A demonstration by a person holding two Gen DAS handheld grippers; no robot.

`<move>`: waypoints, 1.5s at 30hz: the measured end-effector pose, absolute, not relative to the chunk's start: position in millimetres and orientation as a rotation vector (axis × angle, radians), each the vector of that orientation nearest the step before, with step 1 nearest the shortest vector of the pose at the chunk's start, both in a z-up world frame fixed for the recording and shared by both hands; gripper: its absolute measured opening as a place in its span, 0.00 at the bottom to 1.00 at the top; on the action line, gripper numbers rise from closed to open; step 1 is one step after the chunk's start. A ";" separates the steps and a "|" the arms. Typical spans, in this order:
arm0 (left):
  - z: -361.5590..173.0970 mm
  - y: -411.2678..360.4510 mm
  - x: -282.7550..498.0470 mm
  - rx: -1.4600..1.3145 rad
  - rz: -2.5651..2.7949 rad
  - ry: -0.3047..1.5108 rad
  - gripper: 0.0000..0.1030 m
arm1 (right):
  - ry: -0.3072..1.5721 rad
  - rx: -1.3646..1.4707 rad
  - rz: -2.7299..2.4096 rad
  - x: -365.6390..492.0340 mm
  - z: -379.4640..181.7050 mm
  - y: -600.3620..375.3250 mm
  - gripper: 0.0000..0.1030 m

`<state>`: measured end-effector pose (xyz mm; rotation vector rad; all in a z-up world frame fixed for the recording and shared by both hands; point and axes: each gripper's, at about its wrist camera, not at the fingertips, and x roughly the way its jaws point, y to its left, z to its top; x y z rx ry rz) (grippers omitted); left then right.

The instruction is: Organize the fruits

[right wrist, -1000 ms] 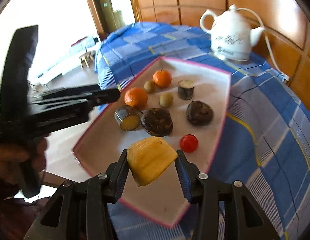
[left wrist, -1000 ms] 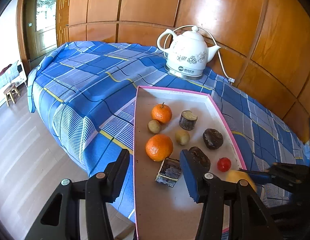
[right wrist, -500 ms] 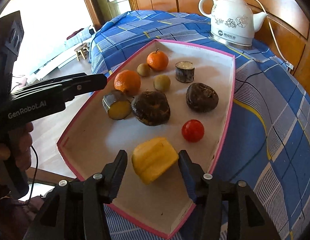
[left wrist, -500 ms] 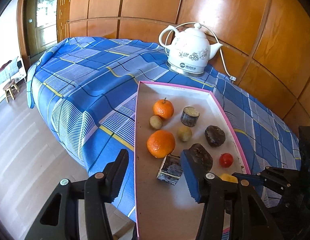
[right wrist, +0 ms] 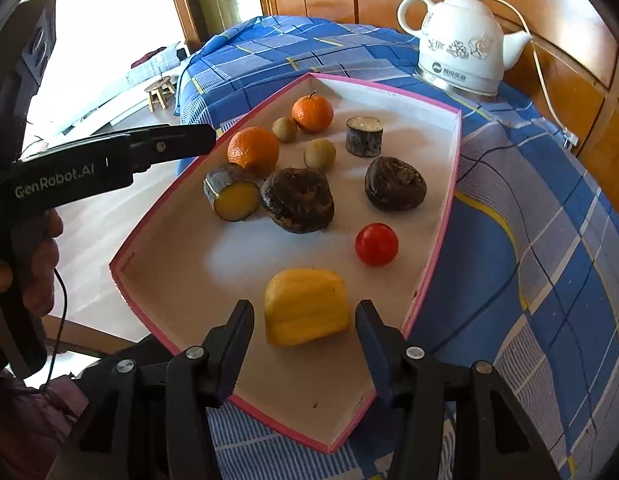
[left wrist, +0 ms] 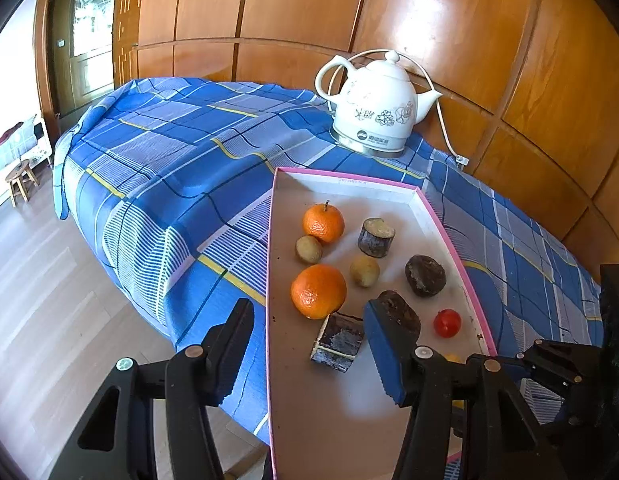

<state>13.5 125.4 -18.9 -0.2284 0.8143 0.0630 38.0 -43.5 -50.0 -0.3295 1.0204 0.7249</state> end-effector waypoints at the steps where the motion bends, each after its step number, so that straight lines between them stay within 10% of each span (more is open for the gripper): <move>1: -19.1 125.7 13.4 -0.229 0.063 0.815 0.56 | 1.018 -0.337 0.724 38.3 -50.4 -42.9 0.44; 31: -3.4 111.7 3.2 -0.185 0.098 0.765 0.69 | 0.836 -0.170 0.520 42.6 -15.4 -55.8 0.53; 45: 19.8 86.3 -20.3 -0.145 0.097 0.674 0.94 | 0.777 -0.125 0.210 16.8 0.4 -97.8 0.54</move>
